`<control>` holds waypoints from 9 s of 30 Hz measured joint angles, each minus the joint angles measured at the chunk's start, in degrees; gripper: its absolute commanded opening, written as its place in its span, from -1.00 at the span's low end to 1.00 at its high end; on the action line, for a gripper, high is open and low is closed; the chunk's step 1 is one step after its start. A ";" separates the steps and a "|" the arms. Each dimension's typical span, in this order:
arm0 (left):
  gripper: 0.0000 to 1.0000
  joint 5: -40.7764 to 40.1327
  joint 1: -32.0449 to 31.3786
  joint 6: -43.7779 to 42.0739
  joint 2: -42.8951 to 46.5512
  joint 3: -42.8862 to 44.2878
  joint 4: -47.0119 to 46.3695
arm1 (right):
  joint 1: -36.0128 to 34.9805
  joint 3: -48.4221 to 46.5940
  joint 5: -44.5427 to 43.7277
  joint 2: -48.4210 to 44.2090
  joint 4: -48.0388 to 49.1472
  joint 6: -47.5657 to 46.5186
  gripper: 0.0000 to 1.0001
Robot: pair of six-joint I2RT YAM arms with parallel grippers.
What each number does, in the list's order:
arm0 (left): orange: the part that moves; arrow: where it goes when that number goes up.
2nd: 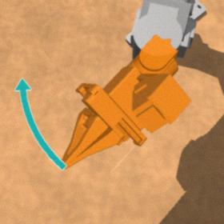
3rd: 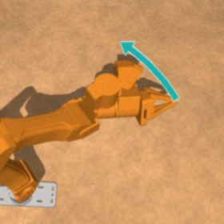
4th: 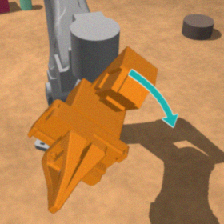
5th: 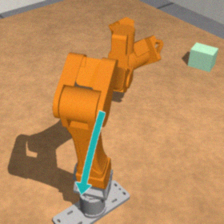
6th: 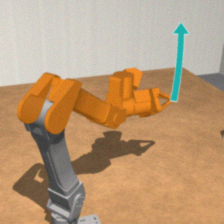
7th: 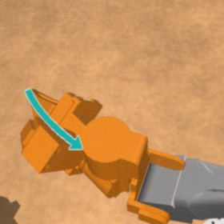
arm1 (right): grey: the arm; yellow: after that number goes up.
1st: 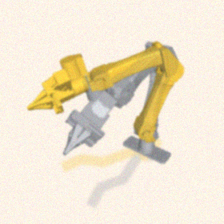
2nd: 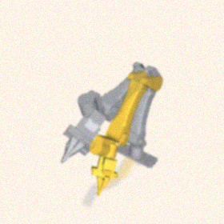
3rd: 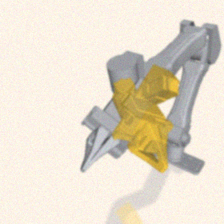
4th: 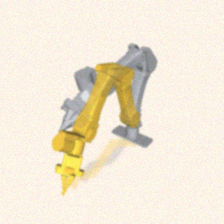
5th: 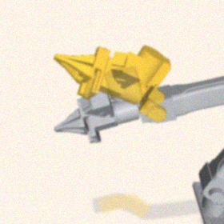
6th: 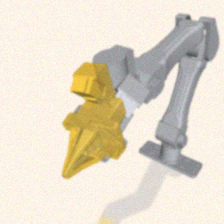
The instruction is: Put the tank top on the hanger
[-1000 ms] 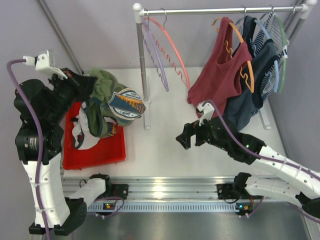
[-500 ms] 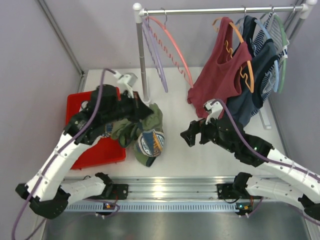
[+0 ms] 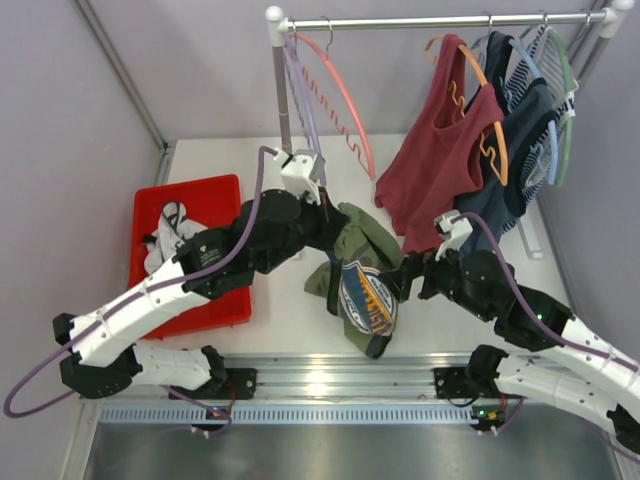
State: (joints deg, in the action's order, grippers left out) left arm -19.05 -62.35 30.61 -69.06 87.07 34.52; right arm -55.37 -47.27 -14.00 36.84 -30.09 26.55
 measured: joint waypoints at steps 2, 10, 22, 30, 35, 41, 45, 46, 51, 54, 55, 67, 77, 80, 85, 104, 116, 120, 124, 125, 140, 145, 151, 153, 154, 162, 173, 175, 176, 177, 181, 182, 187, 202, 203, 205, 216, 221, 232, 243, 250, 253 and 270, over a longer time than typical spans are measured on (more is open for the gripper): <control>-1.00 -3.26 -0.15 0.48 -0.70 -1.03 -1.51 | 0.00 0.00 -0.57 -0.48 -0.55 0.04 1.00; -1.00 -0.74 13.25 1.44 -8.44 -11.28 -8.04 | 0.00 0.17 -1.11 -0.81 -2.75 0.72 1.00; -0.81 11.45 23.74 1.27 -29.44 -6.38 -14.19 | -5.49 15.32 6.67 7.30 -0.68 4.70 0.73; -0.61 14.95 23.85 2.29 -27.10 -12.70 -17.66 | -17.11 18.12 2.60 17.57 6.40 7.56 0.50; -0.55 15.39 23.85 2.27 -26.23 -14.45 -17.84 | -21.62 17.44 -1.57 24.96 9.20 7.61 0.39; -0.42 16.24 23.85 2.14 -25.68 -14.58 -17.97 | -22.03 17.07 -3.34 33.03 13.97 6.88 0.21; -0.35 16.92 23.85 1.44 -24.87 -14.78 -18.05 | -22.14 16.15 -4.76 37.79 16.68 5.86 -0.47; -0.34 17.14 23.85 1.14 -24.50 -15.02 -18.12 | -22.16 15.65 -5.29 38.80 17.42 5.81 -0.77; -0.25 18.23 23.85 -0.50 -21.46 -16.72 -18.21 | -22.16 15.19 -6.34 37.77 15.30 6.73 -1.00; -0.23 19.26 23.85 -1.36 -18.73 -18.03 -18.34 | -22.16 14.16 -7.28 30.32 9.57 7.39 -1.00; -0.20 19.47 23.85 -1.68 -17.38 -18.97 -18.53 | -22.16 12.44 -7.98 25.44 6.19 7.85 -1.00; -0.12 19.71 23.85 -3.78 -2.54 -26.56 -20.96 | -22.16 -18.62 -19.63 8.26 -13.07 9.46 -1.00; -0.12 22.51 22.77 0.48 12.28 -40.65 -22.69 | -20.02 -26.86 -25.83 13.86 -23.47 9.07 -1.00; -0.13 22.99 18.69 2.73 16.65 -47.34 -23.89 | -17.66 -25.44 -24.87 13.75 -24.24 9.05 -1.00; -0.11 21.07 6.51 7.23 17.79 -56.72 -27.12 | -13.18 -22.64 -21.57 12.92 -24.50 8.79 -1.00; 0.23 11.13 -13.94 13.55 -10.56 -60.35 -53.46 | -9.92 -21.07 -16.00 13.14 -24.35 6.86 -1.00; -0.59 10.62 -15.02 13.16 -19.17 -56.02 -58.88 | -8.55 -19.47 -14.75 12.57 -24.13 6.43 -1.00; -1.00 10.80 -15.13 12.98 -19.23 -56.00 -58.75 | -8.13 -19.47 -14.73 12.09 -24.15 6.05 -1.00; -1.00 9.73 -15.23 11.98 -10.99 -54.95 -51.12 | -7.17 -19.69 -15.28 11.52 -24.83 5.92 -1.00; -1.00 9.14 -15.26 11.50 -8.37 -54.14 -49.00 | -6.91 -20.06 -15.45 11.52 -25.31 5.81 -1.00; -1.00 -23.10 -14.71 -6.88 13.46 -0.55 -10.19 | 4.96 -46.84 -15.08 20.09 -26.01 -4.52 -1.00; -1.00 -28.46 -14.56 -14.40 6.51 11.76 -5.31 | 10.14 -60.19 -11.21 27.54 -25.75 -8.13 -1.00; -1.00 -29.46 -14.16 -18.78 0.96 18.86 -1.73 | 12.68 -68.19 -6.97 31.61 -25.44 -9.55 -1.00; -1.00 -29.11 -13.38 -18.25 0.92 18.01 -0.02 | 12.83 -65.05 -5.66 29.83 -24.81 -9.20 -1.00; -1.00 -27.96 -12.50 -17.33 1.38 16.37 -0.13 | 12.87 -61.05 -5.14 27.82 -23.21 -8.72 -1.00; -1.00 -15.39 -7.41 -2.71 11.10 -13.79 1.70 | 13.07 -17.31 4.15 5.97 -22.32 1.88 -1.00; -1.00 1.86 10.58 7.93 11.58 -42.60 -7.63 | 14.10 2.21 14.56 17.35 -12.39 11.47 -0.79; -1.00 4.11 14.19 8.07 11.39 -44.33 -8.61 | 14.71 2.16 15.34 20.83 -8.74 12.17 -0.77; -1.00 5.20 15.63 8.07 11.23 -44.87 -9.16 | 14.88 2.16 15.78 22.47 -6.71 12.63 -0.71; -1.00 6.25 16.68 8.02 11.02 -45.18 -9.75 | 15.04 2.16 15.98 23.74 -5.09 12.81 -0.65; -1.00 9.44 18.78 7.56 9.51 -45.92 -12.46 | 17.31 2.25 16.17 23.93 -1.97 12.68 -0.60; -1.00 10.08 19.15 7.39 9.11 -46.12 -12.92 | 18.95 2.38 16.28 23.06 -1.73 12.37 -0.59; -1.00 12.66 21.59 6.73 7.54 -46.86 -14.47 | 28.79 5.49 18.18 16.22 -1.33 8.87 -0.09; -0.68 16.39 23.87 4.74 4.90 -46.88 -16.31 | 31.76 12.07 25.66 11.02 -2.97 2.99 -0.05; -0.61 16.50 23.93 4.46 4.90 -46.86 -16.31 | 31.69 12.98 25.92 11.08 -3.02 2.99 -0.06; -0.51 16.70 24.04 4.11 4.92 -46.73 -16.28 | 31.45 14.10 26.10 11.30 -3.41 2.99 -0.06; -0.08 15.78 24.06 1.95 12.59 -38.60 -9.75 | 31.36 11.19 25.00 10.01 -6.64 2.73 -0.05; -0.08 15.06 24.06 0.61 16.20 -29.68 -6.43 | 30.71 6.43 25.03 8.04 -7.69 2.38 -0.04; -0.08 12.26 24.04 -2.25 16.39 -14.73 -4.55 | 20.81 -11.69 19.45 15.85 -11.19 3.08 0.07; -0.08 11.87 24.06 -1.75 17.03 -17.20 -2.29 | 18.05 -74.51 5.14 50.51 -11.50 -2.56 0.57; -0.08 11.54 24.06 -1.77 19.41 -17.99 -0.39 | 17.92 -89.96 3.02 62.62 -8.00 -5.46 0.77; -0.08 11.47 24.04 -1.81 19.43 -17.99 0.31 | 17.14 -89.92 1.55 64.67 -5.88 -7.23 0.84; -0.08 10.64 24.06 -1.84 21.77 -20.22 2.43 | 10.58 -87.95 -11.19 70.84 -2.56 -15.10 0.35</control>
State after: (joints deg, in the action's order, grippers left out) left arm -8.40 -38.28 28.77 -47.29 66.85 36.95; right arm -44.80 -135.22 -25.19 107.68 -32.64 11.44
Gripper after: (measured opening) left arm 0.460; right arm 0.706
